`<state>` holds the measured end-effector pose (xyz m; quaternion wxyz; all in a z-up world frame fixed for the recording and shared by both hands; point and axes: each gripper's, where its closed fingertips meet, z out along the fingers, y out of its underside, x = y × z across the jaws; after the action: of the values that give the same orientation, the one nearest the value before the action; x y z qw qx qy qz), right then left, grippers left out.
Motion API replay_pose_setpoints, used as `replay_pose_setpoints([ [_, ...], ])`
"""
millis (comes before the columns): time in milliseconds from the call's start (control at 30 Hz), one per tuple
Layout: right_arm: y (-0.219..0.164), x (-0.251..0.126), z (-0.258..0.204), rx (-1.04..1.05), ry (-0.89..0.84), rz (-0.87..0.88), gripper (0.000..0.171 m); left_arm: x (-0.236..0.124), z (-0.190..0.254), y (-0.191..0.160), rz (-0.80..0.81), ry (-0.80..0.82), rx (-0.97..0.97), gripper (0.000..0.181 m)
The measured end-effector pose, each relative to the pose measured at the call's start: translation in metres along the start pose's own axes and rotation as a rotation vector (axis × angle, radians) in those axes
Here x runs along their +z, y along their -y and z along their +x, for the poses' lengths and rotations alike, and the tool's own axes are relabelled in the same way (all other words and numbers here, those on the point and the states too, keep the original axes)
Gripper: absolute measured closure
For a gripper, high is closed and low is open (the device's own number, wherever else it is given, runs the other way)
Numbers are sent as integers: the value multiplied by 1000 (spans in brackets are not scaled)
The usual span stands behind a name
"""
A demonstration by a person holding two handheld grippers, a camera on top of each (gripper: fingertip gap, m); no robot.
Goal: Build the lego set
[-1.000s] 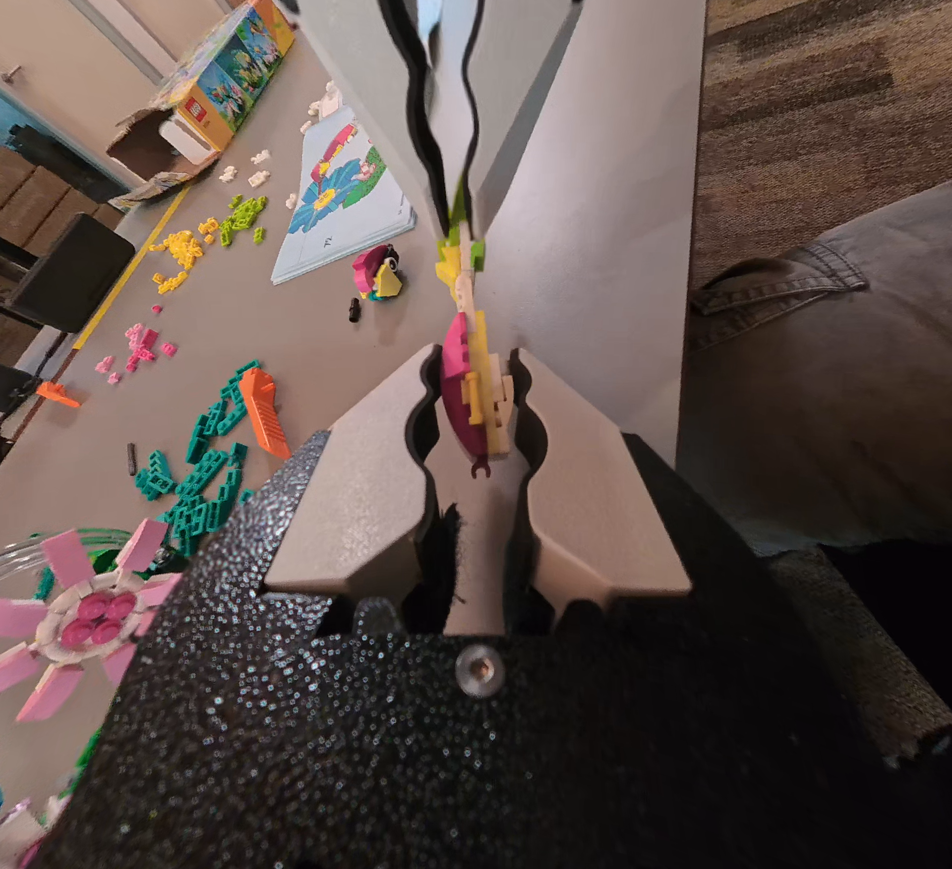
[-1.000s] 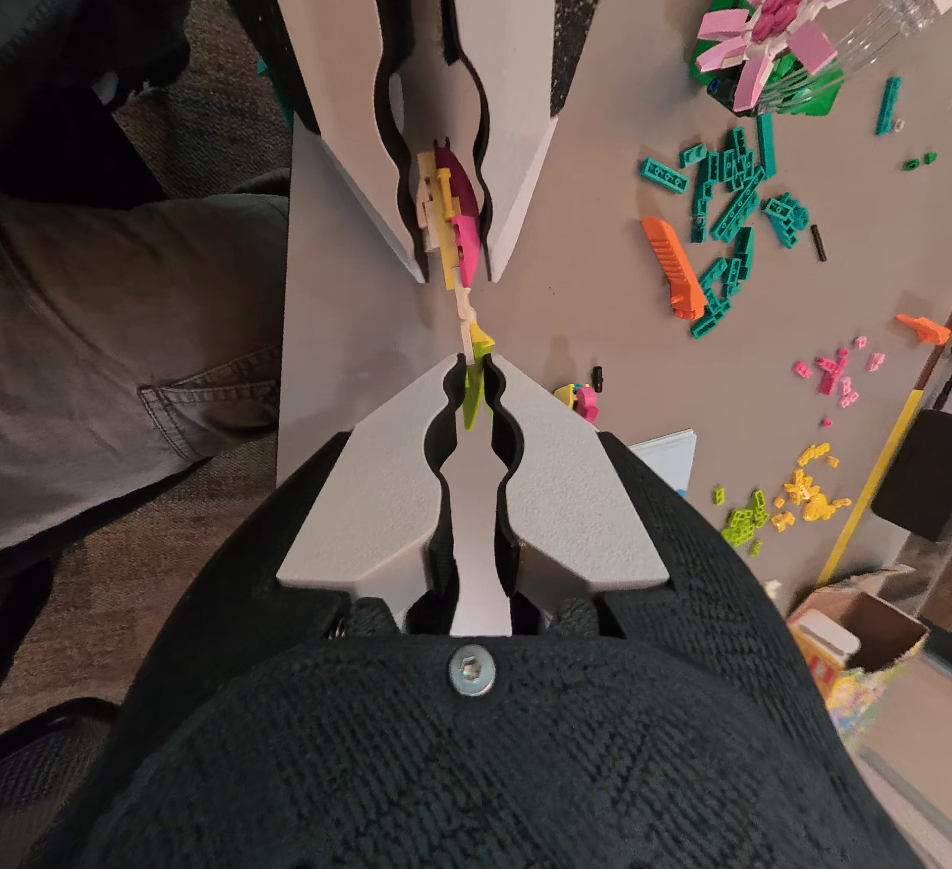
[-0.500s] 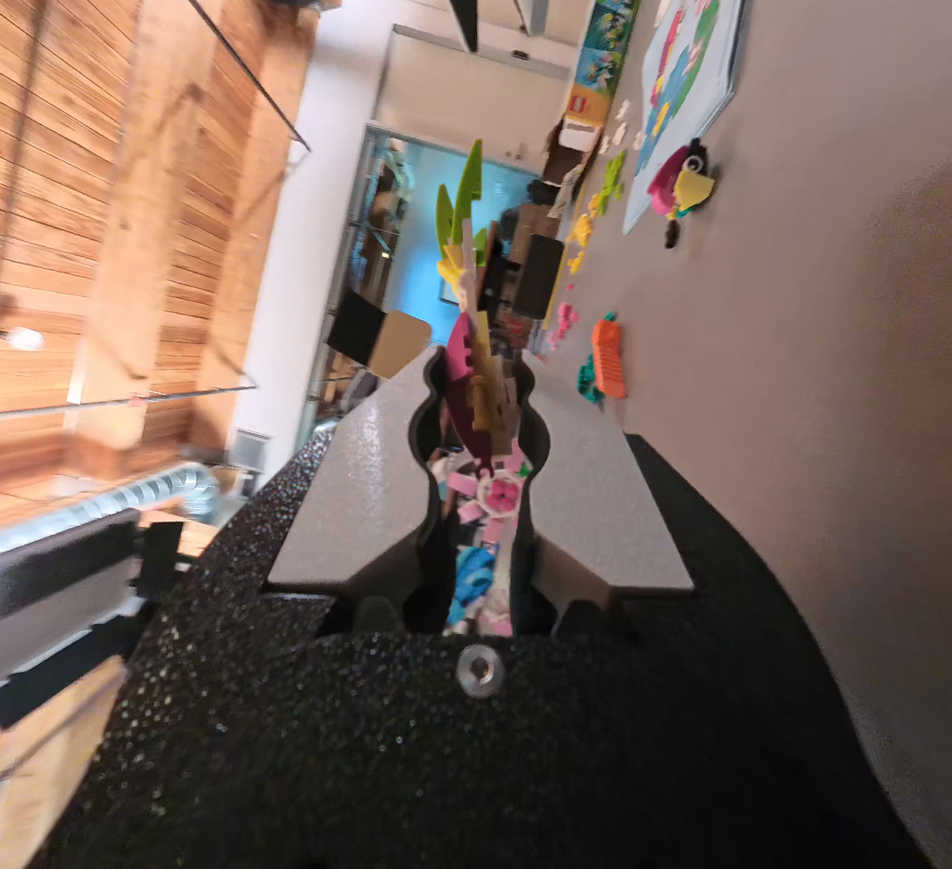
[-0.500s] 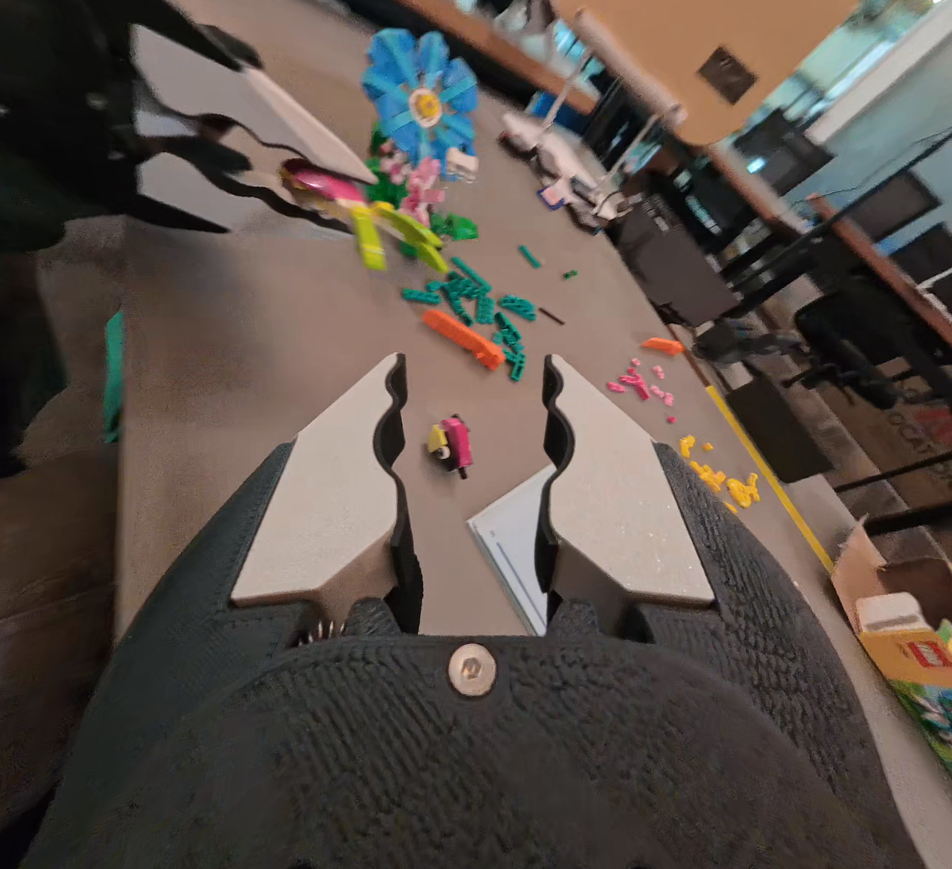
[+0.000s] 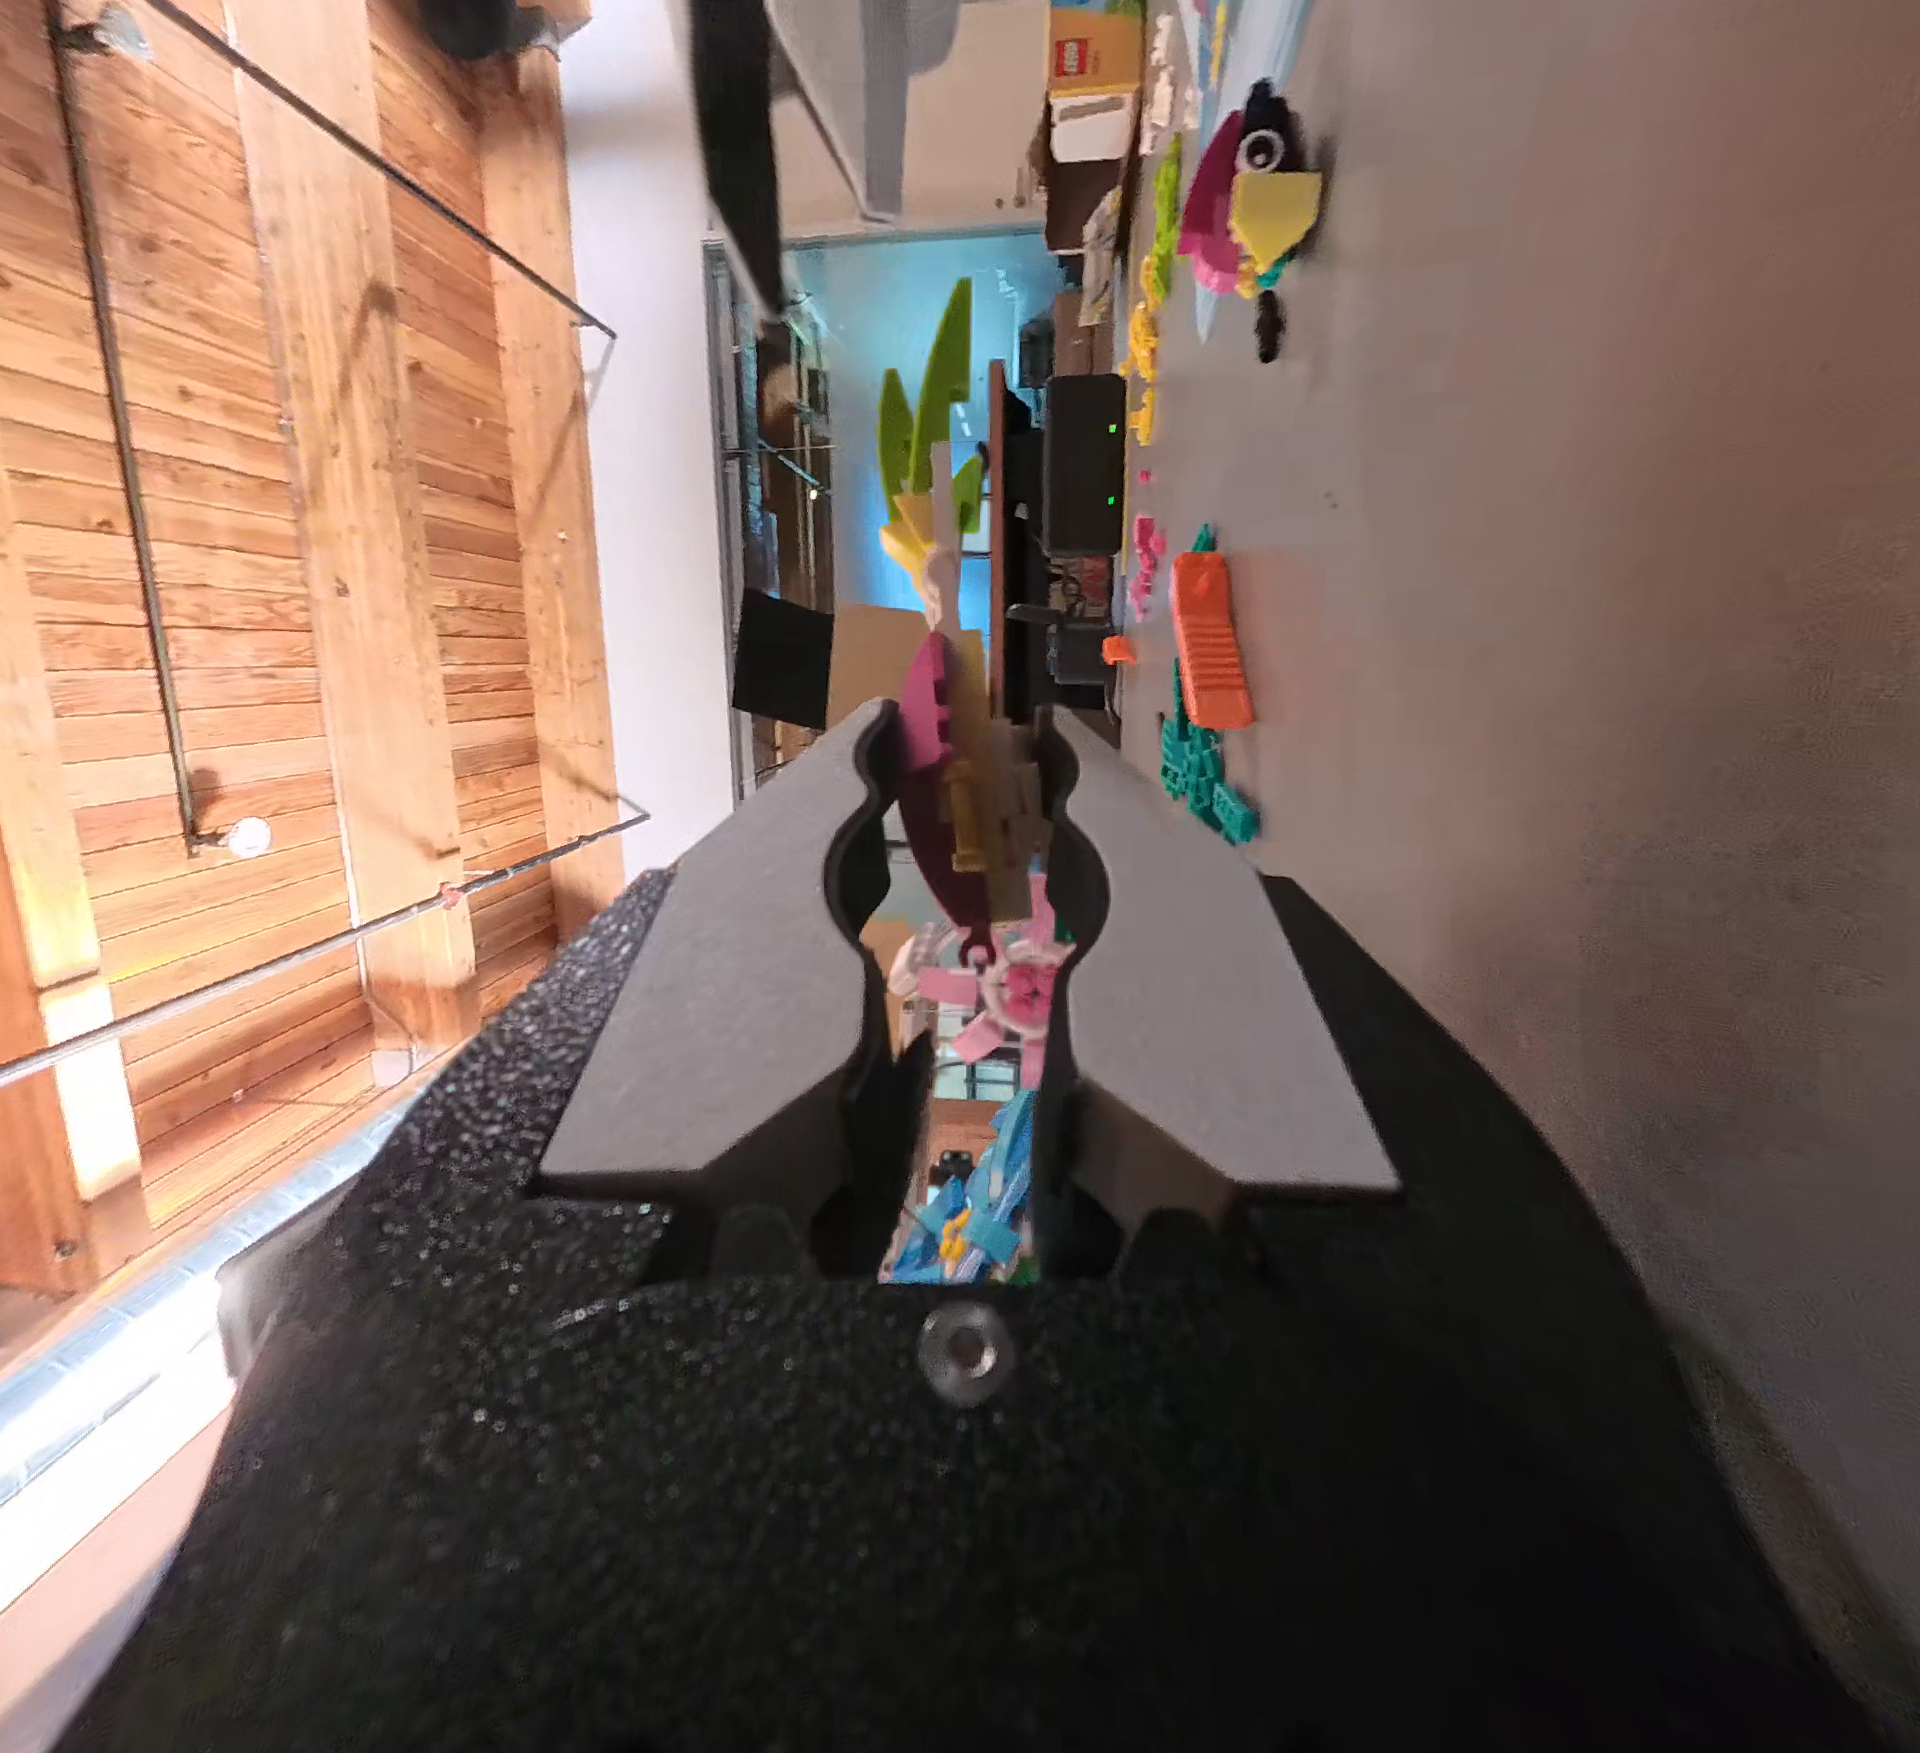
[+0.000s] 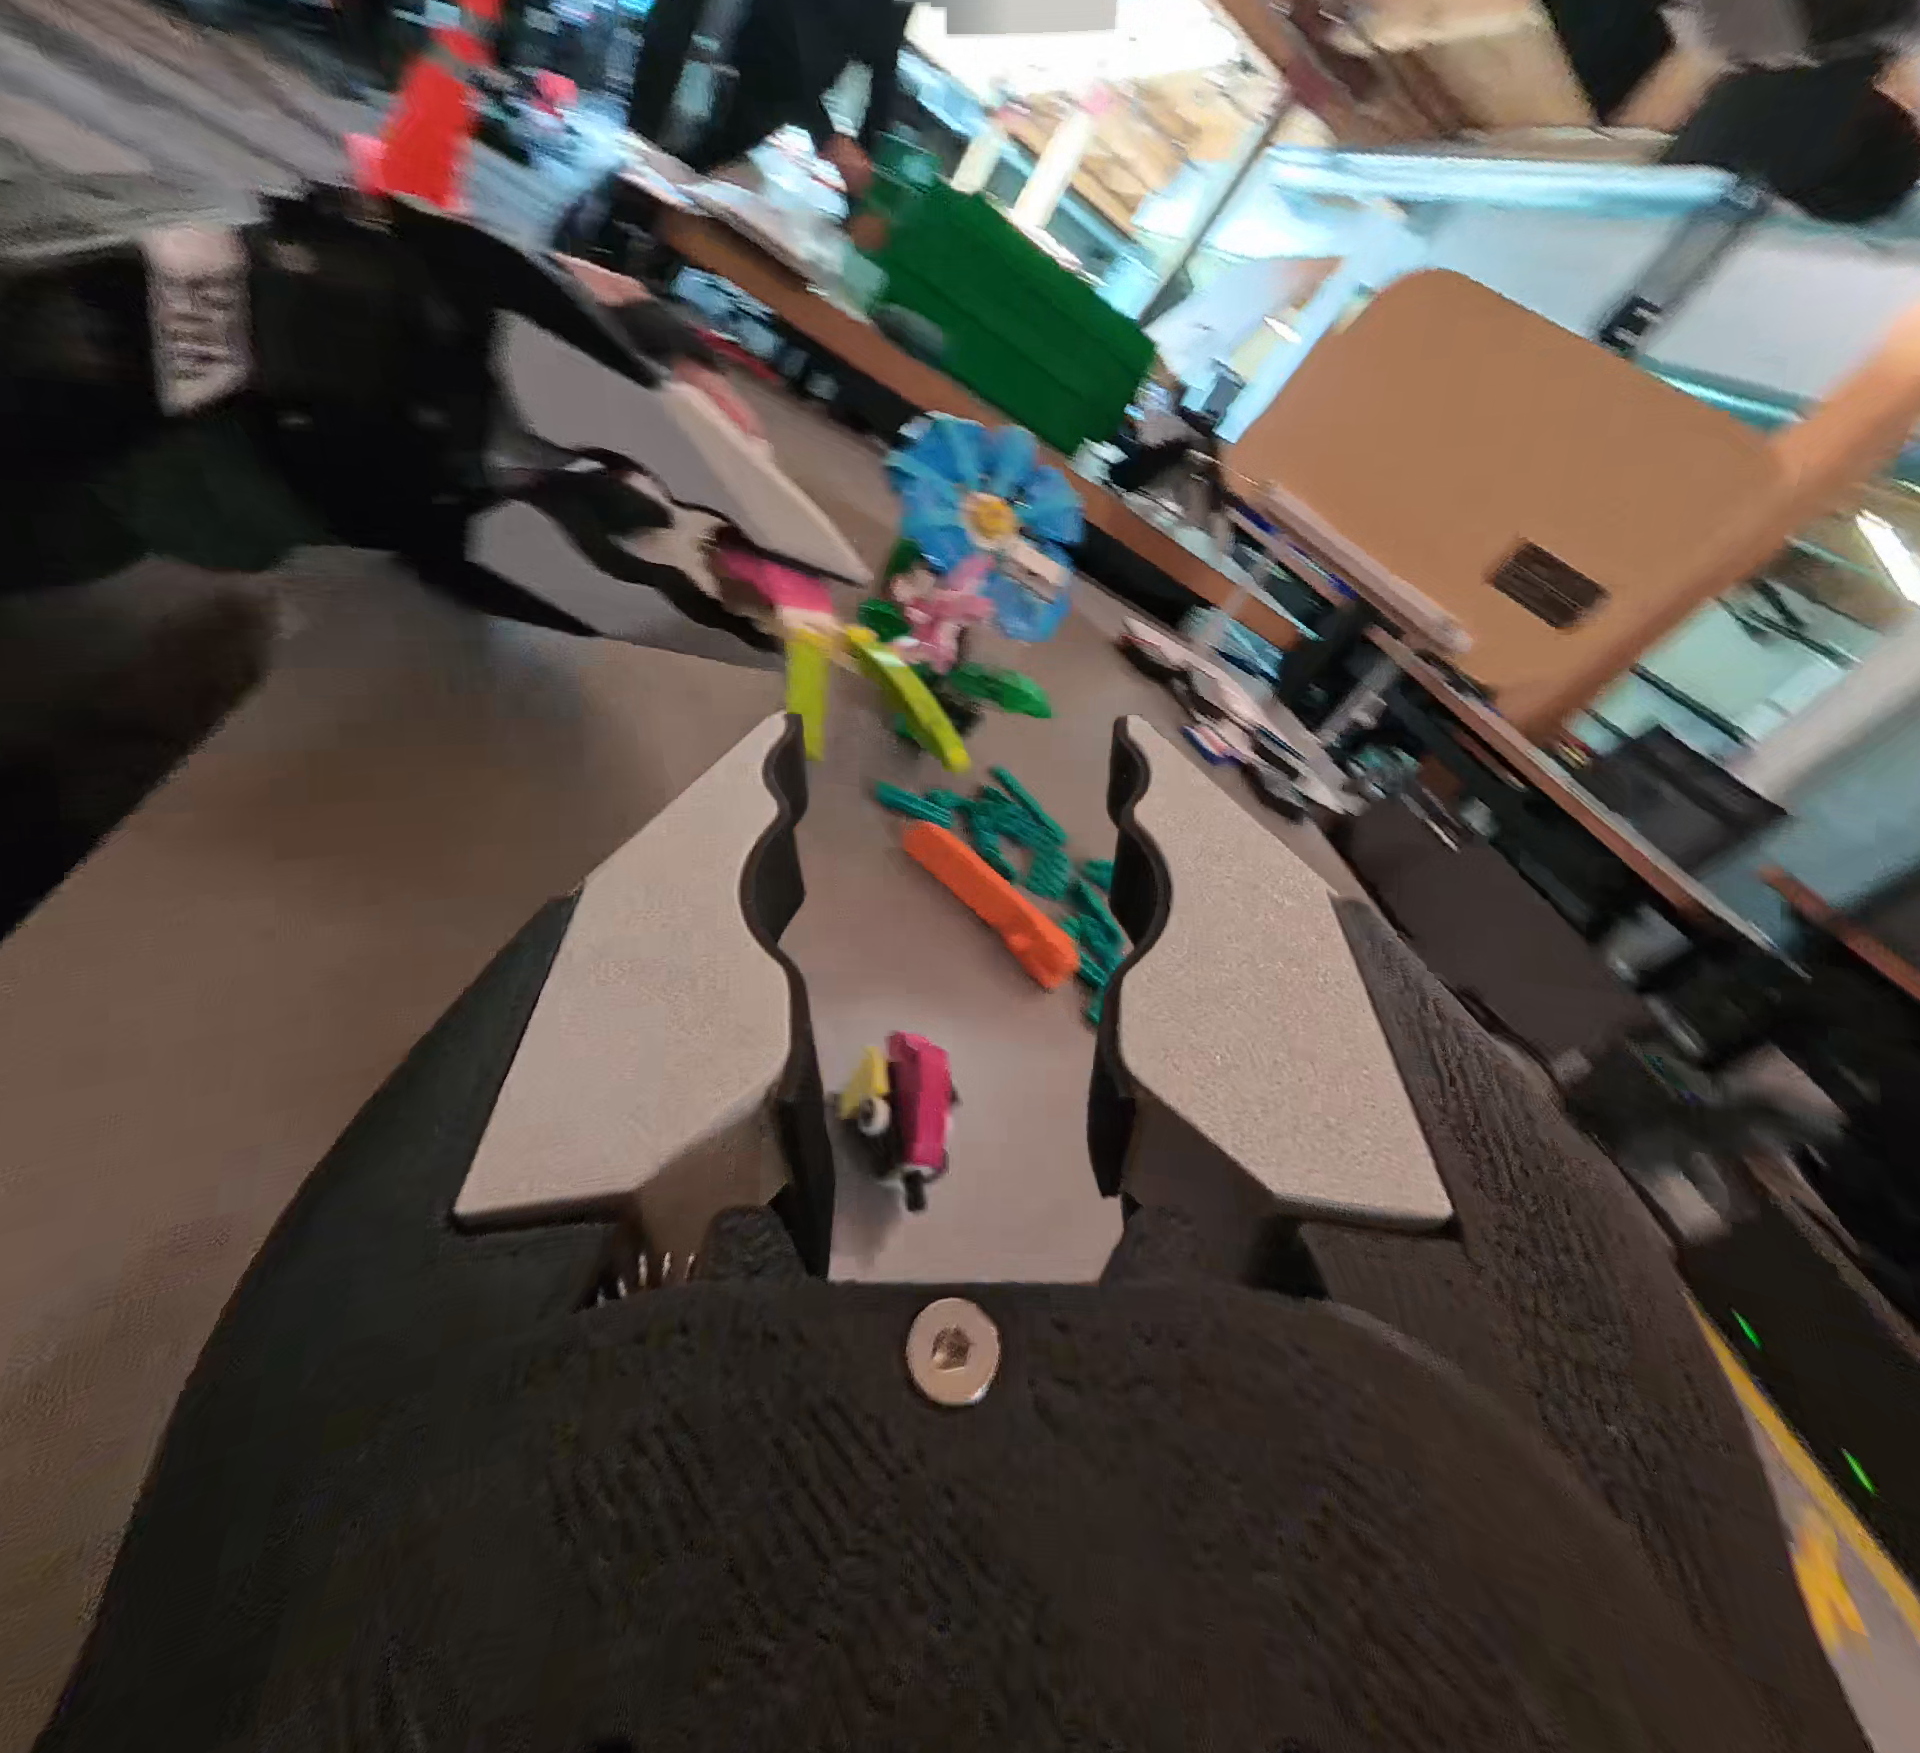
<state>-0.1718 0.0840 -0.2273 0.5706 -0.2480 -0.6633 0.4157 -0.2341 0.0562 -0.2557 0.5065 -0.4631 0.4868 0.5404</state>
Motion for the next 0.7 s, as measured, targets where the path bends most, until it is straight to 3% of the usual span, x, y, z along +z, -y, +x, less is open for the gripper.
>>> replay_pose_setpoints([
  [233,-15,12,-40,-219,236,-42,88,7,19,7,16,-111,26,158],
  [700,-33,11,-56,-114,348,-166,93,2,7,3,36,-82,-116,158],
])
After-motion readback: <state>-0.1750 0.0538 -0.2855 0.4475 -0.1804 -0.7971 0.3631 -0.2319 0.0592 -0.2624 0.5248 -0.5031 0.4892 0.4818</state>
